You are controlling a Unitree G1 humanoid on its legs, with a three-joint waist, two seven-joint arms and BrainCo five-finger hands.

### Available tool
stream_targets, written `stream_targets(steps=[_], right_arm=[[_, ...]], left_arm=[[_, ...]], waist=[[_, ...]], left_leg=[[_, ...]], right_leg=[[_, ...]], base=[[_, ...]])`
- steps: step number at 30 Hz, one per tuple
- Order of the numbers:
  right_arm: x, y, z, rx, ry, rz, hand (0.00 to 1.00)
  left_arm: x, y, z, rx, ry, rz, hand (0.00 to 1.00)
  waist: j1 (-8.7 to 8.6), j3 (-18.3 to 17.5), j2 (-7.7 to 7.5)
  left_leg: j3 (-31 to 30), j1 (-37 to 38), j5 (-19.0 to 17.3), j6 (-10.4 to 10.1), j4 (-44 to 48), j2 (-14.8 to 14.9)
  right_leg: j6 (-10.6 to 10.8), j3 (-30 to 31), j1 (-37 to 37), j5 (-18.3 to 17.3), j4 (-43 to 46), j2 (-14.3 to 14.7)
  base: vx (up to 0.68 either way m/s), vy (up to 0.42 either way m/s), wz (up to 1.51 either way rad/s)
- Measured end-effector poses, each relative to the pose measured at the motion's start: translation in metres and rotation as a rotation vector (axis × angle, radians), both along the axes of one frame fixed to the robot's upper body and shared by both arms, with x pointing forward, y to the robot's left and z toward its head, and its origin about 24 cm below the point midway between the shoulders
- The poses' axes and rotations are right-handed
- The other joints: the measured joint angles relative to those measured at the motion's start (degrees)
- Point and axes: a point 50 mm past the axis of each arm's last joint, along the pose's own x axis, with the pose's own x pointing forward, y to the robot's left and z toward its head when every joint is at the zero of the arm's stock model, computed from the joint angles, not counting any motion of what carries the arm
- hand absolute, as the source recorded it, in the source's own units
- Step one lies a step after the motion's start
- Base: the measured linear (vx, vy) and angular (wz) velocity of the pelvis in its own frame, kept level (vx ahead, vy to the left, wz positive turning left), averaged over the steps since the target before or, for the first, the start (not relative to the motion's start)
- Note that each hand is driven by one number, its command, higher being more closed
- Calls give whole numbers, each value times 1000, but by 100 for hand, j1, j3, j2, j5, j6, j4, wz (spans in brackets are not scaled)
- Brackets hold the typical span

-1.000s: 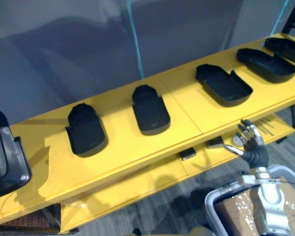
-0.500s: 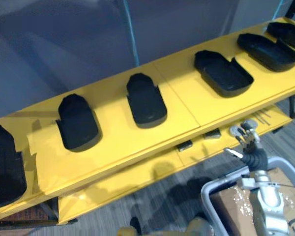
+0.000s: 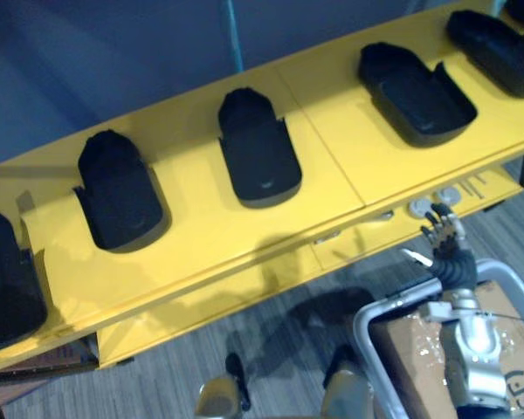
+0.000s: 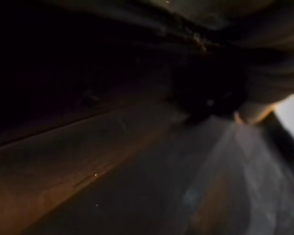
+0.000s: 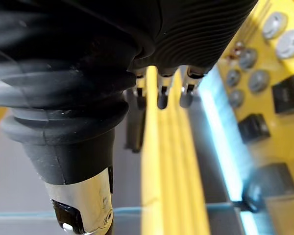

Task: Walk over and take plastic housings, then place them on the shelf

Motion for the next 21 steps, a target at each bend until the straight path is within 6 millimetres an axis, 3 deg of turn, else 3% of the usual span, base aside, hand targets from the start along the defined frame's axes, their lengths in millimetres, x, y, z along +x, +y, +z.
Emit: stream_targets(steps=[3, 4, 8, 11, 21], right_arm=[[1, 1, 0, 6, -4, -1, 0], [2, 1, 1, 7, -9, 0, 0], [5, 3, 5, 13, -28, -3, 0], [5, 2, 5, 16, -27, -11, 0], [5, 6, 4, 32, -34, -8, 0]], left_arm=[[1, 0, 2, -7, -22, 11, 100], [1, -1, 2, -7, -35, 18, 0], [4, -2, 1, -16, -83, 53, 0], [5, -6, -11, -59, -84, 69, 0], [1, -6, -10, -20, -97, 129, 0]], waist=[[18, 29, -16], [36, 75, -18], [88, 407, -83], [100, 431, -88], [109, 535, -80]], left_leg=[[10, -116, -177, 5, 299, 72], [12, -154, -234, 13, 405, 103], [-8, -328, -413, 35, 771, 229], [-12, -456, -549, 41, 1015, 297], [10, -488, -652, 56, 1205, 385]], right_leg=[[10, 9, 0, 8, -5, 18], [12, 20, 1, 12, -3, 33], [14, 11, -1, 54, -22, 100], [27, 7, -8, 64, -28, 123], [31, 37, -1, 85, -63, 187]], base=[[2, 8, -1], [-4, 24, -5], [-32, 25, -2], [0, 10, 0], [1, 1, -1]])
